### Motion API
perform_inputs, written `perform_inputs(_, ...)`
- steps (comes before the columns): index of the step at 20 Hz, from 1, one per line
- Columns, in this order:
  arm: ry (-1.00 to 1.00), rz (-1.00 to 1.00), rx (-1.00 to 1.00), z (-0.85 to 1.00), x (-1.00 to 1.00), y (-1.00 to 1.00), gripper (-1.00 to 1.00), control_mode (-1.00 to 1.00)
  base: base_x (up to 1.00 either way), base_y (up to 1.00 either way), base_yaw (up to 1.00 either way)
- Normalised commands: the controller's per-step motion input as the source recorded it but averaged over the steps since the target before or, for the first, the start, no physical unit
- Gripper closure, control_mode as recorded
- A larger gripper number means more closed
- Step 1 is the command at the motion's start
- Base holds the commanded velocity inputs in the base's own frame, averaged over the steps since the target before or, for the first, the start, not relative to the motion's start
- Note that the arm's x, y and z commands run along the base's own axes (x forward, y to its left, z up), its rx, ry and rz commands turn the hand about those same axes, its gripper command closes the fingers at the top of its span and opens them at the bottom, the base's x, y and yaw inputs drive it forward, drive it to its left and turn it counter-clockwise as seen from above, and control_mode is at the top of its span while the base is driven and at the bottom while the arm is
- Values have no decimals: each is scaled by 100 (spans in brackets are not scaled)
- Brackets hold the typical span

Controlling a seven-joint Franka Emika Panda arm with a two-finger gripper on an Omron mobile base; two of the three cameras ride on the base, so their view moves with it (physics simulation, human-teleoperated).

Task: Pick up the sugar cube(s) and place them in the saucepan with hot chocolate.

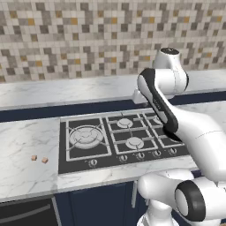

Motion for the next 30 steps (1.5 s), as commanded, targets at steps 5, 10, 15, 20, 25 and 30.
perform_inputs(5,1,-2,0,-12,0,71,-100,-100,0,0,0)
perform_inputs(10,14,0,0,-21,11,100,-100,-100,0,0,0)
perform_inputs(15,20,3,-3,-31,3,100,-100,-100,0,0,0)
perform_inputs(20,29,9,-17,-22,0,100,-100,-100,0,0,0)
perform_inputs(25,16,21,-12,-25,-1,97,-100,-100,0,0,0)
perform_inputs(30,3,28,-2,-43,-3,86,-100,-100,0,0,0)
